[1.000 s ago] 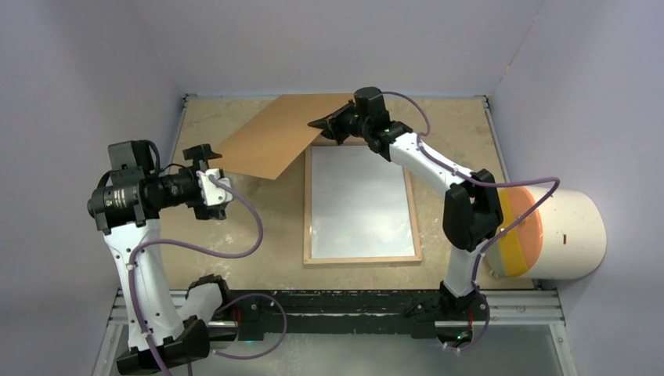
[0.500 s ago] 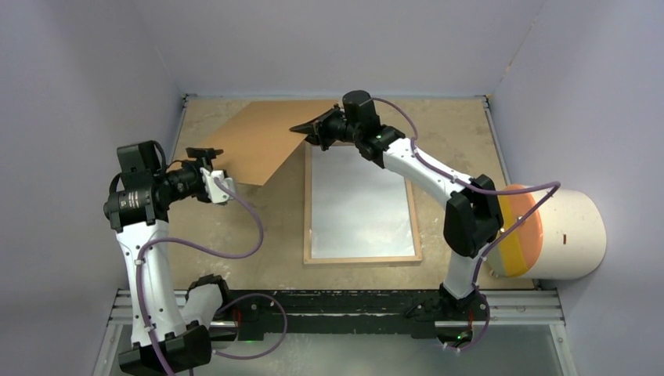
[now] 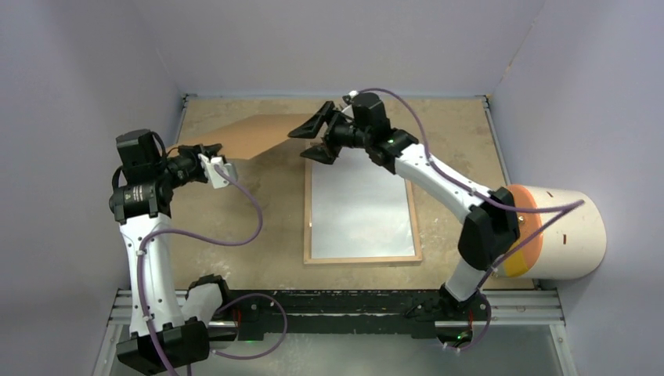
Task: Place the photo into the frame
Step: Pick up the photo frame item at the center of the board.
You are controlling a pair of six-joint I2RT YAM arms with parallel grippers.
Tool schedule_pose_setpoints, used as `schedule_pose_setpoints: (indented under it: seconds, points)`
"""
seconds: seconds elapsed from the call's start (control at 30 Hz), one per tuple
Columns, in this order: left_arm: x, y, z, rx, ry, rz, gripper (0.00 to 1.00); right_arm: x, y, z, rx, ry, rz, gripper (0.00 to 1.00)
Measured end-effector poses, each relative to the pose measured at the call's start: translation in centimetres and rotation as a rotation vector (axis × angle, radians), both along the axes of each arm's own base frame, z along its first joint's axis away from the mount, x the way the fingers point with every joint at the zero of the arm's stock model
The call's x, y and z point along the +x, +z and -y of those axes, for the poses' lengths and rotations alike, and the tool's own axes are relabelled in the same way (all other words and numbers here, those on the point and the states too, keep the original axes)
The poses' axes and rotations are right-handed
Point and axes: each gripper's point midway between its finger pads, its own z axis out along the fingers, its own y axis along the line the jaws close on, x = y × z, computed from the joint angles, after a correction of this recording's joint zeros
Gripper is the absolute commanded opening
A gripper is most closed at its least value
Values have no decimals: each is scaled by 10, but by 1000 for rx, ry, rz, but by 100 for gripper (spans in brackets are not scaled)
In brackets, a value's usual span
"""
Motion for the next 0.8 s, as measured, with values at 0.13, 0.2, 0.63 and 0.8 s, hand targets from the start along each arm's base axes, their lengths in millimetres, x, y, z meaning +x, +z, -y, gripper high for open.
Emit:
schedule_pose_setpoints:
  seconds: [0.13, 0.2, 0.63, 0.8]
  points:
    - [4, 0, 4, -24, -21, -40, 0, -19, 14, 47, -131, 74, 285, 75]
    - [10, 5, 2, -13, -31, -48, 0, -25, 31, 70, -196, 94, 473, 74]
    - [-19, 9, 24, 14, -228, -150, 0, -70, 88, 96, -388, 384, 1661, 76]
    - [-31, 1, 28, 9, -248, -195, 0, -69, 53, 67, -417, 542, 1766, 76]
